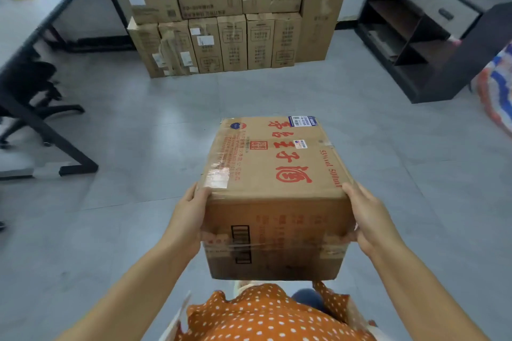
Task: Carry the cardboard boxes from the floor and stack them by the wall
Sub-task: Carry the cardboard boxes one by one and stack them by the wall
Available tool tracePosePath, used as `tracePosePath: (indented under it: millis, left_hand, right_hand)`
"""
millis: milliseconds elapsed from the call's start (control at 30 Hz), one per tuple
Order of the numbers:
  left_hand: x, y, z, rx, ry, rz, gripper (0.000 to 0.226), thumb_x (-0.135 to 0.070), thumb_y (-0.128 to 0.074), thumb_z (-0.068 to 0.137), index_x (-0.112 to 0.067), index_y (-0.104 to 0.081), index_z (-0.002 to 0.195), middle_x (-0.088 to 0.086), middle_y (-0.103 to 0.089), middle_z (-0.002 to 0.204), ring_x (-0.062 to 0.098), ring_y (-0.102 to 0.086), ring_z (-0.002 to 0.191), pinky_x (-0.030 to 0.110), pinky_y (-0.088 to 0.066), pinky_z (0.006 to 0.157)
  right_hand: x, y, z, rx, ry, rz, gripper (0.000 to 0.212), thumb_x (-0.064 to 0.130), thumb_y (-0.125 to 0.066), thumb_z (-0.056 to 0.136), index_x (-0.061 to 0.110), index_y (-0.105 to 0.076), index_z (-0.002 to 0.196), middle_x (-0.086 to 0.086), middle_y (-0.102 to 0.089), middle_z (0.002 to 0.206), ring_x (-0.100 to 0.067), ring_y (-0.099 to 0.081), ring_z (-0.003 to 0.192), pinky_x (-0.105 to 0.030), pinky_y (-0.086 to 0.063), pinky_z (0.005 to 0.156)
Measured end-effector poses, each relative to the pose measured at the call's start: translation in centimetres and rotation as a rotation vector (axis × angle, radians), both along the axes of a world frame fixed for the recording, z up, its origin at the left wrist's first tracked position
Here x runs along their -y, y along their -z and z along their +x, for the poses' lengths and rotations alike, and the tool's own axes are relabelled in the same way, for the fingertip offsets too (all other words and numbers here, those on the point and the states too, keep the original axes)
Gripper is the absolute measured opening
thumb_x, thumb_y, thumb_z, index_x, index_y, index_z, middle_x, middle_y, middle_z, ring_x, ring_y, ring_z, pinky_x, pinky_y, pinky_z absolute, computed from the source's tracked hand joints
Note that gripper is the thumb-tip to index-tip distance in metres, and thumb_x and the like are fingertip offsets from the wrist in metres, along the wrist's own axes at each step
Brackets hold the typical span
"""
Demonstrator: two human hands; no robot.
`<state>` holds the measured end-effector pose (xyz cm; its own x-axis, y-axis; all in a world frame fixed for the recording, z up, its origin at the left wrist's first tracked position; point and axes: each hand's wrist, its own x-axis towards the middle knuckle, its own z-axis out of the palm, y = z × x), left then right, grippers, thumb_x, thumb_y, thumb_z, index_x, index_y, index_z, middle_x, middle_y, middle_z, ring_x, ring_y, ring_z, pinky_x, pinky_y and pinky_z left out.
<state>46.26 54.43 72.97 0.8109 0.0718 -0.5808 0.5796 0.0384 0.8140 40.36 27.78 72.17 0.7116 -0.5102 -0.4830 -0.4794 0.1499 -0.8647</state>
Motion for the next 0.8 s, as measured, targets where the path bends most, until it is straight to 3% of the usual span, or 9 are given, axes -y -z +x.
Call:
tracePosePath:
  millis: [200,433,567,667,733,800]
  left_hand:
    - [1.0,0.0,10.1,-0.007,0.019,-0.009,0.03,-0.026,-0.043,0.098,-0.031,-0.062,0.12,-0.006,-0.059,0.109,0.011,-0.054,0.094,0.043,-0.056,0.051]
    - [5.1,1.4,22.9,-0.006,-0.026,-0.012,0.029,-0.026,-0.042,0.098,-0.035,-0.065,0.113,-0.009,-0.061,0.105,0.008,-0.055,0.092,0.04,-0.055,0.049]
    - [7.7,1.5,31.2,0.0,-0.075,0.002,0.029,-0.028,-0.042,0.098,-0.037,-0.063,0.116,-0.008,-0.061,0.107,0.009,-0.054,0.094,0.042,-0.056,0.051]
    - [10.1,0.2,37.8,0.039,-0.095,-0.02,0.028,-0.028,-0.042,0.099,-0.036,-0.063,0.116,-0.006,-0.061,0.109,0.011,-0.055,0.097,0.047,-0.058,0.057]
    - [11.9,-0.1,41.6,0.05,-0.12,-0.027,0.027,-0.028,-0.043,0.098,-0.036,-0.065,0.113,-0.008,-0.064,0.101,0.011,-0.055,0.095,0.049,-0.058,0.059]
    - [13.3,-0.2,44.5,0.048,-0.141,-0.031,0.027,-0.027,-0.045,0.096,-0.036,-0.068,0.107,-0.014,-0.068,0.086,0.009,-0.057,0.09,0.048,-0.058,0.059]
  right_hand:
    - [1.2,-0.1,10.0,-0.003,0.007,0.015,0.03,0.036,-0.046,0.098,0.043,-0.069,0.08,0.021,-0.069,0.072,-0.011,-0.061,0.084,-0.048,-0.057,0.068]
    - [5.2,1.2,23.8,-0.009,-0.012,0.027,0.029,0.034,-0.045,0.098,0.038,-0.069,0.082,0.022,-0.069,0.07,-0.01,-0.061,0.084,-0.045,-0.056,0.067]
    - [8.0,1.0,33.1,0.01,-0.055,0.041,0.027,0.037,-0.045,0.099,0.041,-0.066,0.082,0.018,-0.067,0.079,-0.01,-0.059,0.082,-0.037,-0.051,0.055]
    - [10.5,-0.7,40.7,0.038,-0.105,0.03,0.027,0.037,-0.044,0.099,0.041,-0.067,0.083,0.017,-0.067,0.082,-0.009,-0.06,0.082,-0.042,-0.054,0.061]
    - [12.4,-1.2,45.1,0.056,-0.093,0.028,0.026,0.033,-0.045,0.098,0.037,-0.068,0.086,0.018,-0.07,0.075,-0.006,-0.065,0.074,-0.043,-0.056,0.062]
    - [13.9,-1.6,48.6,0.057,-0.096,0.035,0.025,0.032,-0.046,0.097,0.037,-0.07,0.09,0.023,-0.069,0.072,0.001,-0.065,0.064,-0.04,-0.056,0.053]
